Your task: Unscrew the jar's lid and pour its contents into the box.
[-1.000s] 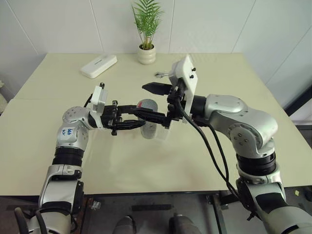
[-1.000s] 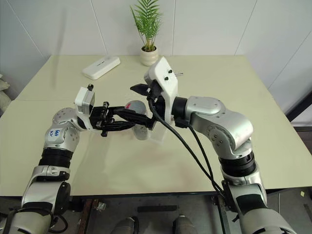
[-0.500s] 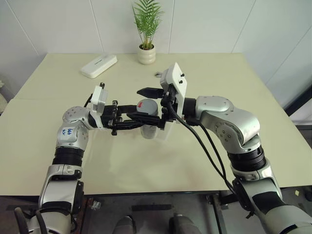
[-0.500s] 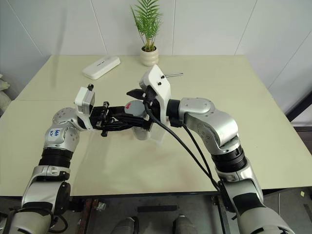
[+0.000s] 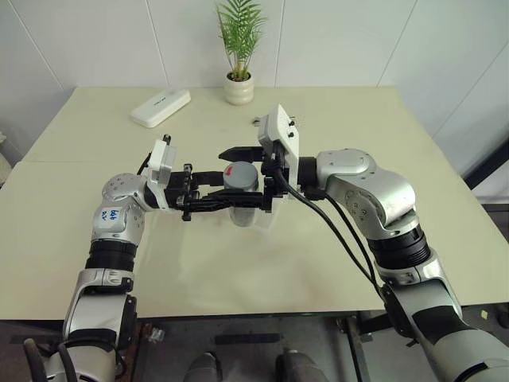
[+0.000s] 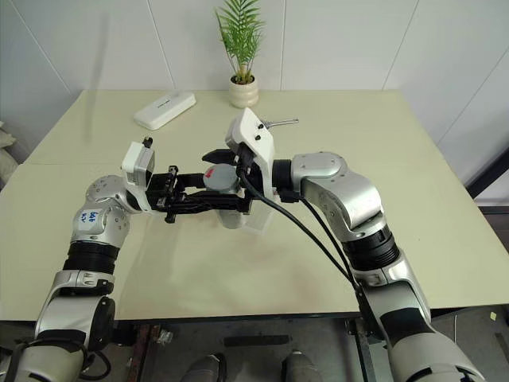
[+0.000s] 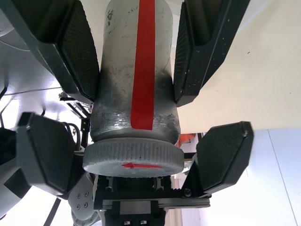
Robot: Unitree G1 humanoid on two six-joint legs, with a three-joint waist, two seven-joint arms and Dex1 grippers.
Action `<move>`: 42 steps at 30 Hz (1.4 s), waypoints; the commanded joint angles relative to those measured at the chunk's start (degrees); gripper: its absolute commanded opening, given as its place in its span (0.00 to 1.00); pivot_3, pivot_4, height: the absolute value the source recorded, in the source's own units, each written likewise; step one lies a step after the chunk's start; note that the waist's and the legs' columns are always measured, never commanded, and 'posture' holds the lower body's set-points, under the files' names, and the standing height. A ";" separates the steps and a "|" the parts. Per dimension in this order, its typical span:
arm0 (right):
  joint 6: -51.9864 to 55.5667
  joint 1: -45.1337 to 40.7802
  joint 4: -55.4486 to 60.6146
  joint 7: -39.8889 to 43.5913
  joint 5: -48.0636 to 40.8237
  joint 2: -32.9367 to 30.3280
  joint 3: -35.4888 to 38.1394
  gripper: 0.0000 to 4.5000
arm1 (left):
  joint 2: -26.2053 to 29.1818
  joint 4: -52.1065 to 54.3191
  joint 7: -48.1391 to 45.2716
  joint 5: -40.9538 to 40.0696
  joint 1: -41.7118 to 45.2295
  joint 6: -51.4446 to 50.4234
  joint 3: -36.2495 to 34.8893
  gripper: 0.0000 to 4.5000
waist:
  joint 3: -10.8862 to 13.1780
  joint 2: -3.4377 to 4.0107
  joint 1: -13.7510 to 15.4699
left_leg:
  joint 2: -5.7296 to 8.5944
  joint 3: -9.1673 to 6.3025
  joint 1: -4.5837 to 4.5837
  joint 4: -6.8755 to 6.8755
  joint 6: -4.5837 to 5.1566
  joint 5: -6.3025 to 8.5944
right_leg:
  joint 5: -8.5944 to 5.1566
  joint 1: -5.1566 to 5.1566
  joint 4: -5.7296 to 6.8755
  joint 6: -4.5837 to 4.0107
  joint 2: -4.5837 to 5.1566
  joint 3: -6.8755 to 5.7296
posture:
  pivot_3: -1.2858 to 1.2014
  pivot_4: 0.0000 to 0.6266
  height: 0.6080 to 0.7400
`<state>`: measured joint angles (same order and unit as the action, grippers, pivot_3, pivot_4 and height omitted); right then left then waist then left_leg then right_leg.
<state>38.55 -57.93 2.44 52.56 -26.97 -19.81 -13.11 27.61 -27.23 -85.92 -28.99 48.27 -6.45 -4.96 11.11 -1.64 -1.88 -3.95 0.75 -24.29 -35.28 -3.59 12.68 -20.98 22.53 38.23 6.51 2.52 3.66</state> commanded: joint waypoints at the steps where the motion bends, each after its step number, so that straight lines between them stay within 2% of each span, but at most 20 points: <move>1: -2.45 -2.46 -0.31 0.06 0.91 0.49 1.46 1.00 | 0.34 2.44 -0.83 -0.84 0.03 -0.20 -0.22 0.44 | 0.00 0.00 0.02 | 0.00 0.00 0.00 0.00 0.00 0.00 | 0.00 0.00 0.01 0.00 0.00 0.00 | 0.52 0.24 1.00; 11: -1.78 -2.25 0.50 -0.04 0.98 -2.38 4.14 1.00 | 0.55 2.78 -0.69 -0.66 -0.39 -0.42 -0.22 0.44 | 0.00 0.00 0.06 | 0.00 0.00 0.00 0.00 -0.01 0.00 | 0.00 0.00 0.00 0.00 0.00 0.00 | 0.52 0.24 1.00; 19: 1.60 1.51 6.22 -0.73 -0.07 -6.25 5.49 1.00 | 0.55 2.17 -0.68 -0.47 0.05 -0.16 -0.18 0.44 | 0.00 0.00 0.02 | 0.00 0.01 0.00 0.00 -0.01 0.00 | 0.00 0.00 -0.03 0.00 0.01 0.00 | 0.52 0.24 1.00; 37: 4.41 2.13 8.54 -2.20 -3.27 -5.37 5.85 1.00 | 0.60 0.85 -0.57 -0.15 0.88 0.85 -0.20 0.44 | 0.00 0.00 0.05 | -0.01 0.00 0.01 -0.01 -0.01 0.00 | 0.00 0.00 0.01 0.00 0.00 0.00 | 0.52 0.24 1.00; 40: 5.22 2.06 9.00 -1.91 -4.14 -5.49 5.80 0.86 | 0.60 0.85 -0.38 -0.10 0.88 0.93 -0.23 0.44 | 0.00 0.00 0.05 | -0.01 0.00 0.01 -0.01 -0.01 0.00 | 0.00 0.00 0.00 0.00 0.00 0.00 | 0.52 0.24 1.00; 42: 5.08 2.05 9.53 -1.35 -4.54 -5.68 5.65 0.72 | 0.58 0.85 -0.26 -0.07 0.88 1.02 -0.25 0.44 | 0.00 0.00 0.06 | -0.01 0.00 0.00 -0.01 -0.01 0.00 | 0.00 0.00 0.00 0.00 0.00 0.00 | 0.52 0.24 1.00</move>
<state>43.96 -55.39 9.84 51.36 -30.90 -25.28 -9.08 27.70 -27.56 -85.70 -28.83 48.22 -6.30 -4.63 11.12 -1.64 -1.82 -3.96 0.75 -24.29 -35.28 -3.60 12.67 -20.98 22.53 38.23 6.51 2.52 3.66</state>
